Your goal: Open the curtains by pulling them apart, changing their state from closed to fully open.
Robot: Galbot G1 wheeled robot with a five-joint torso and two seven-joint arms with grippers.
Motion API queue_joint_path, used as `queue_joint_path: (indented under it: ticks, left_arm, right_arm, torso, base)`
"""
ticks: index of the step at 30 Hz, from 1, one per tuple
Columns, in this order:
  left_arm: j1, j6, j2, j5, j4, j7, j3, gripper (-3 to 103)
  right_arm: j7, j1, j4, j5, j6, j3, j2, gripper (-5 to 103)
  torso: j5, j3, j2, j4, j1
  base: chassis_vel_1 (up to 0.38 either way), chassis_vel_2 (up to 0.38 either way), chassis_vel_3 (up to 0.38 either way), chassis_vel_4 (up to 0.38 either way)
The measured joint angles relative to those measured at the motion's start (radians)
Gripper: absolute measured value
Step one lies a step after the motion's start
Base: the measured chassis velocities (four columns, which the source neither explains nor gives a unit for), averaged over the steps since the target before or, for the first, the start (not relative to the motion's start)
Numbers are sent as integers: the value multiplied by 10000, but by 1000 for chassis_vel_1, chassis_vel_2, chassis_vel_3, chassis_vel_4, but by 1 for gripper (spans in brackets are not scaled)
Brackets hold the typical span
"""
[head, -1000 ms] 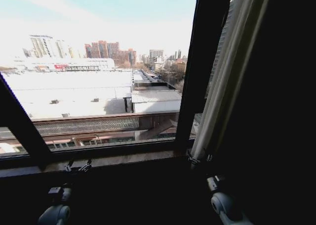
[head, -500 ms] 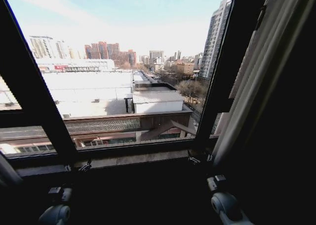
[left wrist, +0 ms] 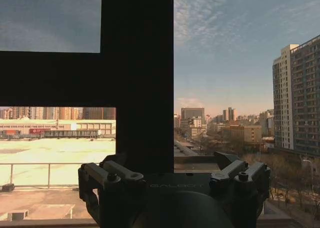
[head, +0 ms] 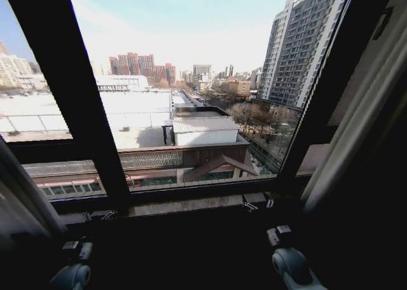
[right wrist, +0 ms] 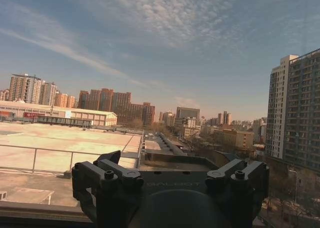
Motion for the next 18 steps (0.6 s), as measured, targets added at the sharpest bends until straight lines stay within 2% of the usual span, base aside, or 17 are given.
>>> queue_joint_path:
  ticks: [11,12,18]
  left_arm:
    - [0,0,0,0,0,-1,0,99]
    - [0,-1,0,0,0,-1,0,99]
    - [0,-1,1,0,1,-6,-5,99]
  right_arm:
    - [0,0,0,0,1,0,0,100]
    - [0,0,0,0,0,0,0,100]
    - [-1,0,1,0,1,-3,1,100]
  torso:
    - [0,-1,1,-2,-1]
    - [-10,0,0,-1,-1]
    - [-3,-1,0,4,-1]
  base:
    - [378,334,-382,-315]
    - [330,309,-332,-326]
    - [314,286,-296,-292]
